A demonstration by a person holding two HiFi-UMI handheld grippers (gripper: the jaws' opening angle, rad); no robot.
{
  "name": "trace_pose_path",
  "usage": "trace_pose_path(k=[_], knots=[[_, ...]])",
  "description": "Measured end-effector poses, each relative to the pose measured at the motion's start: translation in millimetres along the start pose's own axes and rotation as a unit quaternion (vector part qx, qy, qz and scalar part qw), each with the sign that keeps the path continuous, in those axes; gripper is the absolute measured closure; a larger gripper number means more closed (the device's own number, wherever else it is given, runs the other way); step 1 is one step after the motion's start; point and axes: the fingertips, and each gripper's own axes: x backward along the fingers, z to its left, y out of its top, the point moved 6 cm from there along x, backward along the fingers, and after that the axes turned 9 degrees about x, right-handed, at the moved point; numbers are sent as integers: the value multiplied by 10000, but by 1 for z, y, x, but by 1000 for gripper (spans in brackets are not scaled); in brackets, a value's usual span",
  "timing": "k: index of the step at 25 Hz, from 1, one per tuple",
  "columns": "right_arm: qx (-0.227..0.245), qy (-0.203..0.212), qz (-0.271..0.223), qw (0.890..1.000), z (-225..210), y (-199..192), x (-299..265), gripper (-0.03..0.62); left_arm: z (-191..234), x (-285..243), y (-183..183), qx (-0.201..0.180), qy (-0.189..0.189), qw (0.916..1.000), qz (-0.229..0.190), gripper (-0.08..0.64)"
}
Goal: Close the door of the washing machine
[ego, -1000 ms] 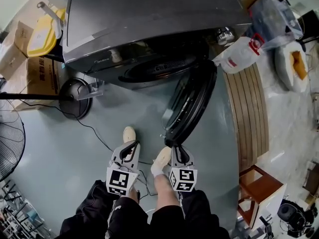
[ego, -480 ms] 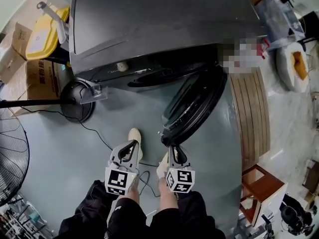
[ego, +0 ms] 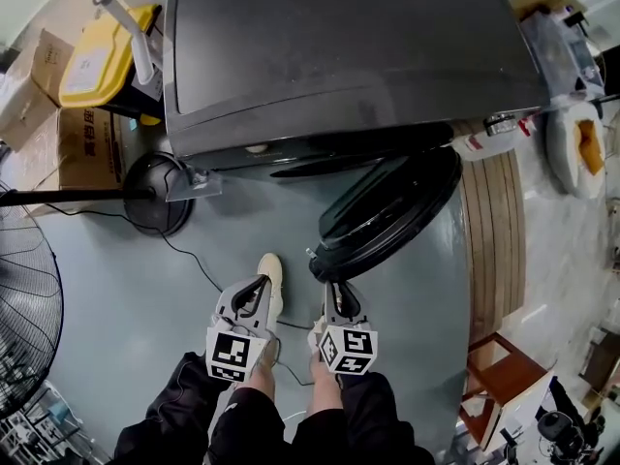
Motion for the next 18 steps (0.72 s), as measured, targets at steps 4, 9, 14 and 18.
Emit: trace_pose_path(k=[4,9,14,18], knots=[[16,88,-13,10000,11,12,-16,483,14,0,1,67,73,10000,1,535],[49,160,-31,9999,22,25,-33,483,31,2,5,151,185,9997,-29,535],[77,196,-26,9998,34,37,-50,483,49,4,7,226,253,9994,-62,535],[101,215,-54,9997,42,46,-62,483,62,4,11,261,312,9992,-45,535]])
